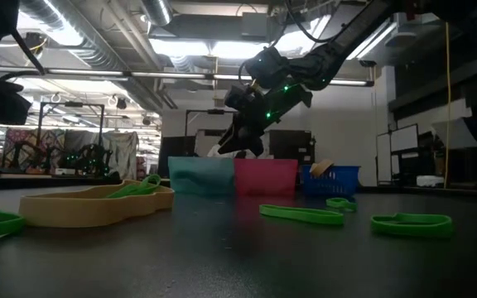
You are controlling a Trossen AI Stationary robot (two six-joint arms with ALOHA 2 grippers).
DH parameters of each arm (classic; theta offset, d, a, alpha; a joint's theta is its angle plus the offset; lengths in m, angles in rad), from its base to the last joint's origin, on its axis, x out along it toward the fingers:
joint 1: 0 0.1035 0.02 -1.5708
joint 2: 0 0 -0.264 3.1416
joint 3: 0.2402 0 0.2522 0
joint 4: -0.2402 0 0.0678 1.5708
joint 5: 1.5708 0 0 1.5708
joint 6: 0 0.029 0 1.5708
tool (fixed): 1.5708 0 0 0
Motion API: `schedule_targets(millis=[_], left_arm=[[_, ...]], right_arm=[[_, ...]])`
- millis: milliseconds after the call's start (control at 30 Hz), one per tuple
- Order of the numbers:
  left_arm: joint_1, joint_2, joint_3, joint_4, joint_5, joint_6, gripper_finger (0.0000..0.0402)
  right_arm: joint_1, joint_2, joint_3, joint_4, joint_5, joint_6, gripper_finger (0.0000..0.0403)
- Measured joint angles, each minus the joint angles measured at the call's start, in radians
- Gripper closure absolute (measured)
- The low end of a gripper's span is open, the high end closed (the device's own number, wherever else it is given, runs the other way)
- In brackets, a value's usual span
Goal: Sort rubber bands into baskets
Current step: Put the green rubber band into the pink bin
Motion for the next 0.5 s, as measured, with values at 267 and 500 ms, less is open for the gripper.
schedule_targets(millis=[267,500], left_arm=[[0.0,0.0,-0.003,-0.041,-0.003,-0.045,0.0258],[0.0,0.0,-0.003,-0.042,-0.024,-0.093,0.0258]], right_arm=[[0.0,0.0,0.0,0.0,0.0,0.0,0.0242],[0.0,-0.001,0.0,0.0,0.0,0.0,0.0243]])
